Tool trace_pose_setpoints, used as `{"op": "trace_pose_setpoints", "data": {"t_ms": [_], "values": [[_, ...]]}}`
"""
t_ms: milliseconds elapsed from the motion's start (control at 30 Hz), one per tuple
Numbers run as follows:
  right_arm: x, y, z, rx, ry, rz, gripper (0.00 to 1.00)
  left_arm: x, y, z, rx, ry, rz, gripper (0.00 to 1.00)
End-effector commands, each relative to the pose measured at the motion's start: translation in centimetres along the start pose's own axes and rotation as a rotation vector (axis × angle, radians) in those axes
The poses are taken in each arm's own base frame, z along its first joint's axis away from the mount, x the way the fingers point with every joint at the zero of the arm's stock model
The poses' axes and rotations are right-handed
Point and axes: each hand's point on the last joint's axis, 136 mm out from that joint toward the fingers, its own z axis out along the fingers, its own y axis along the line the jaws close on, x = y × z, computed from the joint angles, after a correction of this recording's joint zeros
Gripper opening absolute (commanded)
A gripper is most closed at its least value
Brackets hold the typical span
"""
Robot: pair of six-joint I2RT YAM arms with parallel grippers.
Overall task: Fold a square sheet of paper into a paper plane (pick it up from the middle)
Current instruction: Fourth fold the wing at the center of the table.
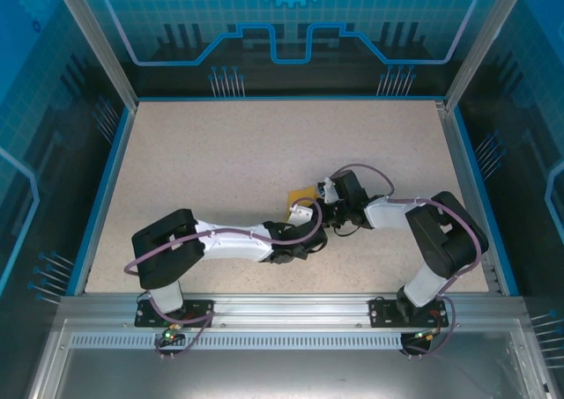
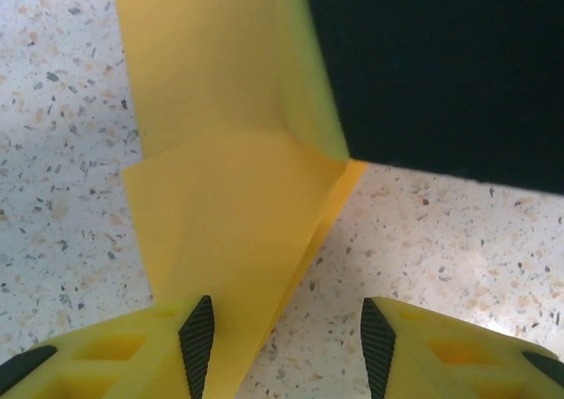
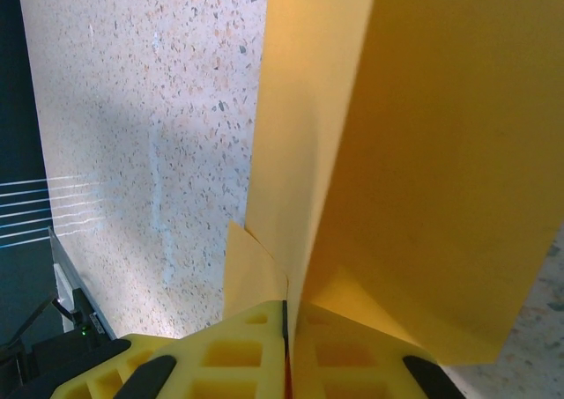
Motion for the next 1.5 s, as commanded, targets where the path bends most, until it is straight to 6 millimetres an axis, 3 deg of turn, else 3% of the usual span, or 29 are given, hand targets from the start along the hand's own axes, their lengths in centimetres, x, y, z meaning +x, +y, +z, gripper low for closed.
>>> {"op": "trace_pose_setpoints", "data": {"t_ms": [0, 800, 1467], "values": [[0.1, 1.6, -0.4, -0.029, 0.015, -0.013, 0.07, -0.8, 0.6, -0.1, -0.062, -0.041, 0.001, 0.5], [0.1, 1.5, -0.5, -0.02, 0.015, -0.007, 0.08, -0.4, 1.3, 0.5, -0.112, -0.031, -0.004, 0.33], [0.1, 1.5, -0.7, -0.009, 0.012, -0.011, 0.1, 0.1, 1.3, 1.0, -0.129, -0.008, -0.006, 0.12]]}}
